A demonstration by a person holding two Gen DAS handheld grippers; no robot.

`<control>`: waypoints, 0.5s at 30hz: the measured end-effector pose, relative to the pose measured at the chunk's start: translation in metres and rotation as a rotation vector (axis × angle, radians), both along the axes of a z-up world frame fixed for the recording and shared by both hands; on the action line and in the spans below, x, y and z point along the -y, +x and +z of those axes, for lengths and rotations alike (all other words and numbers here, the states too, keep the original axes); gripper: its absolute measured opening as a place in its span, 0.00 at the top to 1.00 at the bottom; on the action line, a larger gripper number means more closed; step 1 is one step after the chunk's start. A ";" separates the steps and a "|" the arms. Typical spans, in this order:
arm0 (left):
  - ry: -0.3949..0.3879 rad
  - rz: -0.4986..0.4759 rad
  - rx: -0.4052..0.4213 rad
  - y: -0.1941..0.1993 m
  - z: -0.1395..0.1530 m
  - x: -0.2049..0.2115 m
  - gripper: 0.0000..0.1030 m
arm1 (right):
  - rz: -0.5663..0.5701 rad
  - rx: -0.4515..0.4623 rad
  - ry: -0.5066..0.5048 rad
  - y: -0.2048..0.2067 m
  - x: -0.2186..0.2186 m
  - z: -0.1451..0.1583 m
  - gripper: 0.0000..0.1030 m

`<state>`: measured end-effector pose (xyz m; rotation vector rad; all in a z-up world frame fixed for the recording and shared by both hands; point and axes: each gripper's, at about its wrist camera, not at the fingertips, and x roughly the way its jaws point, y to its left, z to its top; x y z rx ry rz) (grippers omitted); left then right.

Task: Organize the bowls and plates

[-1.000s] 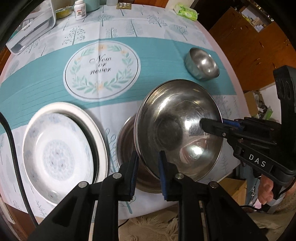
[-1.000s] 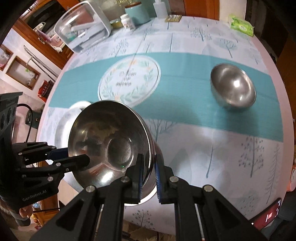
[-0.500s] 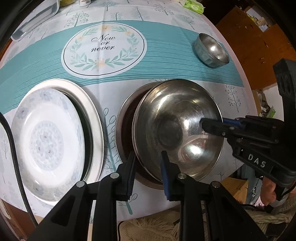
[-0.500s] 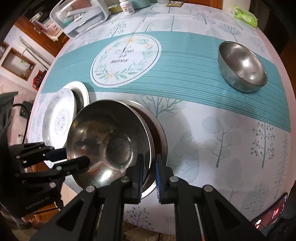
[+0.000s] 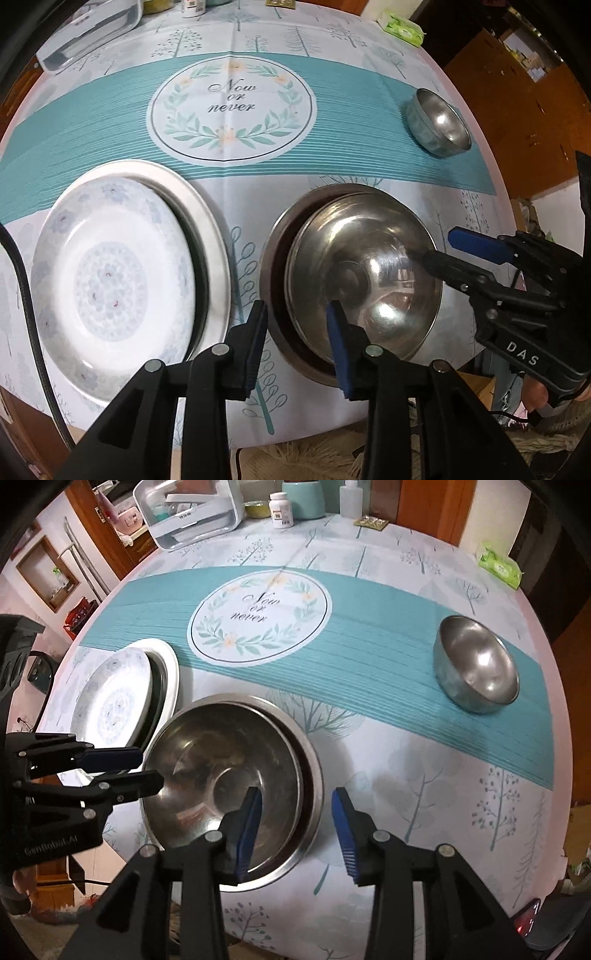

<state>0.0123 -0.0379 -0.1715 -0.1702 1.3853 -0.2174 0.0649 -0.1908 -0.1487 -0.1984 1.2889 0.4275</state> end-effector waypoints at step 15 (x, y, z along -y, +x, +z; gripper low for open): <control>-0.027 -0.013 0.116 0.004 0.055 0.018 0.33 | -0.002 0.032 0.074 -0.007 0.013 0.022 0.61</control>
